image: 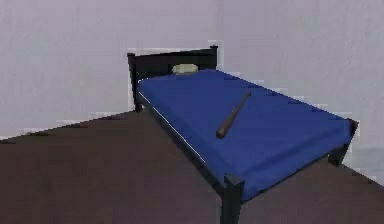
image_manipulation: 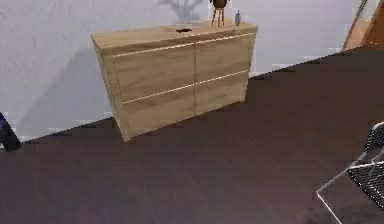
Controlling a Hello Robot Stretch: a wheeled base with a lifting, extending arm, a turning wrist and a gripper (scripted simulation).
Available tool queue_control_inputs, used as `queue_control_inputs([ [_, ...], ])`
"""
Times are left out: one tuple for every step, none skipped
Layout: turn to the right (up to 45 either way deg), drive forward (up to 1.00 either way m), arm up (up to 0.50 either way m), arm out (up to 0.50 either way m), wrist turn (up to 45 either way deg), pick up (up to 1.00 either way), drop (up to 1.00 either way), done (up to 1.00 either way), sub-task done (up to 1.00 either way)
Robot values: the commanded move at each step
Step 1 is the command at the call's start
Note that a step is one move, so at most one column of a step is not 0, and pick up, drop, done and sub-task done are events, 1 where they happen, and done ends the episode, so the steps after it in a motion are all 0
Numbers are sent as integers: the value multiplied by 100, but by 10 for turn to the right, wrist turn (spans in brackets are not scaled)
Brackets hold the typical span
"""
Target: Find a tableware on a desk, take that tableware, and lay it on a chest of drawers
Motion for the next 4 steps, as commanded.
queue_control_inputs([
  [450, 0, 0, 0, 0, 0, 0, 0, 0],
  [450, 0, 0, 0, 0, 0, 0, 0, 0],
  [210, 0, 0, 0, 0, 0, 0, 0, 0],
  [0, 100, 0, 0, 0, 0, 0, 0, 0],
])
